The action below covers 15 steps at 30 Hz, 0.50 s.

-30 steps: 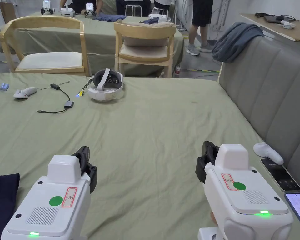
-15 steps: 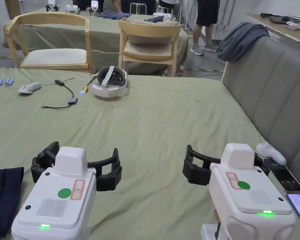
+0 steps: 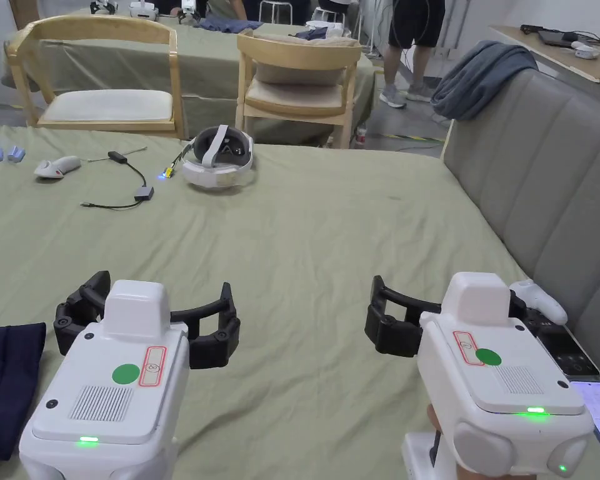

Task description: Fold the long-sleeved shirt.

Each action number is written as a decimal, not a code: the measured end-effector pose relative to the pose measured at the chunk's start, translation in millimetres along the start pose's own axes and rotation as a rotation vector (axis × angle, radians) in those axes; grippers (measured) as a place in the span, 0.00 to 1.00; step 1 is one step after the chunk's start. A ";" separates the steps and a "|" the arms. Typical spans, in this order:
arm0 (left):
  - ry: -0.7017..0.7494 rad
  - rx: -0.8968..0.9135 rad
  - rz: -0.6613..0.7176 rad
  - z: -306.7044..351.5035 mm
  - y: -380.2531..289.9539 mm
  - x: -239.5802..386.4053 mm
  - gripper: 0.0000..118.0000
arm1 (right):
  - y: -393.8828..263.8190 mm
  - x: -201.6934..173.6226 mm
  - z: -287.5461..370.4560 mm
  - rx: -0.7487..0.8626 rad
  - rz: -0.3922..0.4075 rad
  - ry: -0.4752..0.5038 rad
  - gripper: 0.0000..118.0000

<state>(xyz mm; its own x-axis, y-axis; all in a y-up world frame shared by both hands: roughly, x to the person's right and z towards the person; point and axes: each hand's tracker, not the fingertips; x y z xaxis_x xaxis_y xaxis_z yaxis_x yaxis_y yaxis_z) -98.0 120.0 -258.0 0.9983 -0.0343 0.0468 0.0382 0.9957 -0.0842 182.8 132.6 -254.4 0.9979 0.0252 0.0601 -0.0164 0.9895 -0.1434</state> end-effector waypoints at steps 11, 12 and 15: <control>-0.010 0.002 0.001 4.0 -3.8 5.3 0.94 | -4.2 -0.6 1.9 0.003 0.007 0.007 1.00; -0.012 0.002 0.002 3.9 -4.0 5.6 0.94 | -4.3 0.2 2.0 0.003 0.006 0.005 1.00; -0.024 0.003 0.014 3.8 -4.5 6.4 0.94 | -2.9 1.5 4.4 0.010 0.007 -0.003 1.00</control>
<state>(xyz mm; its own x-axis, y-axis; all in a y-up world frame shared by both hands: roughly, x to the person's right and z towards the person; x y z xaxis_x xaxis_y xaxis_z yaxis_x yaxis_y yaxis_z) -91.9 115.6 -253.5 0.9974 -0.0187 0.0691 0.0243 0.9963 -0.0821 184.1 130.4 -249.6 0.9976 0.0323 0.0616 -0.0238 0.9906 -0.1344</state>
